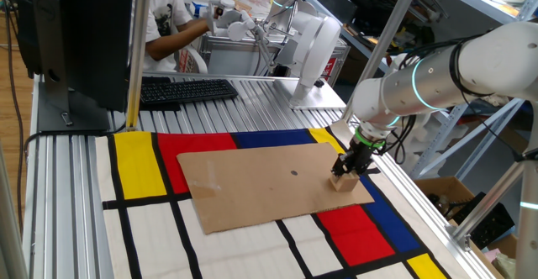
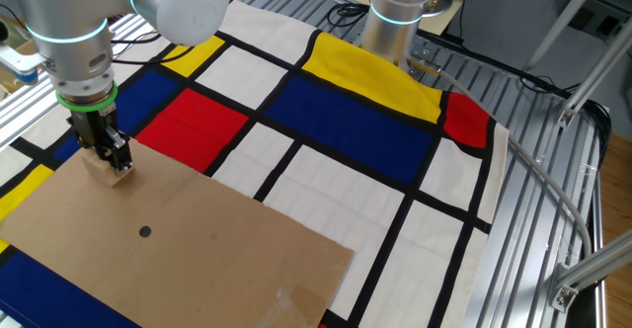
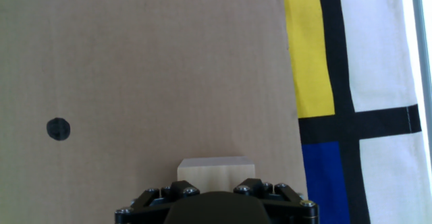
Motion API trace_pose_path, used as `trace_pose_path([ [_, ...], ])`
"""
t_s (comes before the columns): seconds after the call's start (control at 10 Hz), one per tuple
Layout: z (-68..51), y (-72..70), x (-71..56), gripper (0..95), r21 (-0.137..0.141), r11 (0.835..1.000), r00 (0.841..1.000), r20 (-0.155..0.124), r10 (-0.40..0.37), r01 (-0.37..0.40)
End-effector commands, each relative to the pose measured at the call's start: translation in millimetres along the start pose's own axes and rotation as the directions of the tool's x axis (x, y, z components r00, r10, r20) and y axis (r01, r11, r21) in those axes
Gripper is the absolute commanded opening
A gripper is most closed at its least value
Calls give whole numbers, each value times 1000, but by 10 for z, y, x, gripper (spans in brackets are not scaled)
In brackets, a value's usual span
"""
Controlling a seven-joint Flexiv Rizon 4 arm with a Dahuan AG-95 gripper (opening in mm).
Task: Hold a small block with the gripper and sweep it from left to right on the table
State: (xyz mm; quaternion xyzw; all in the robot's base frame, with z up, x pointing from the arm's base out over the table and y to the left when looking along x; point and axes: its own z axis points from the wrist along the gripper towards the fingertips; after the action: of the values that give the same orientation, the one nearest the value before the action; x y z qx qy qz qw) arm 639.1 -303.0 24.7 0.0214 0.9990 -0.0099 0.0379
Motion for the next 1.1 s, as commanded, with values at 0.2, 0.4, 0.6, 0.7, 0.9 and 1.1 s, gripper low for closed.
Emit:
trace_pose_path([
  [0.2, 6, -1, -4, 0, 2, 1000, 1000, -1, -1, 1],
  [0.4, 6, -1, -4, 0, 3, 1000, 1000, -1, -1, 1],
  [0.6, 7, -2, -4, 0, 3, 1000, 1000, 0, -1, 1],
  [0.7, 9, -6, -4, 0, 2, 1000, 1000, 0, -2, 2],
  [0.9, 9, -6, -4, 0, 2, 1000, 1000, 1, -5, 5],
  [1.1, 9, -6, -4, 0, 4, 1000, 1000, 0, -25, 25],
])
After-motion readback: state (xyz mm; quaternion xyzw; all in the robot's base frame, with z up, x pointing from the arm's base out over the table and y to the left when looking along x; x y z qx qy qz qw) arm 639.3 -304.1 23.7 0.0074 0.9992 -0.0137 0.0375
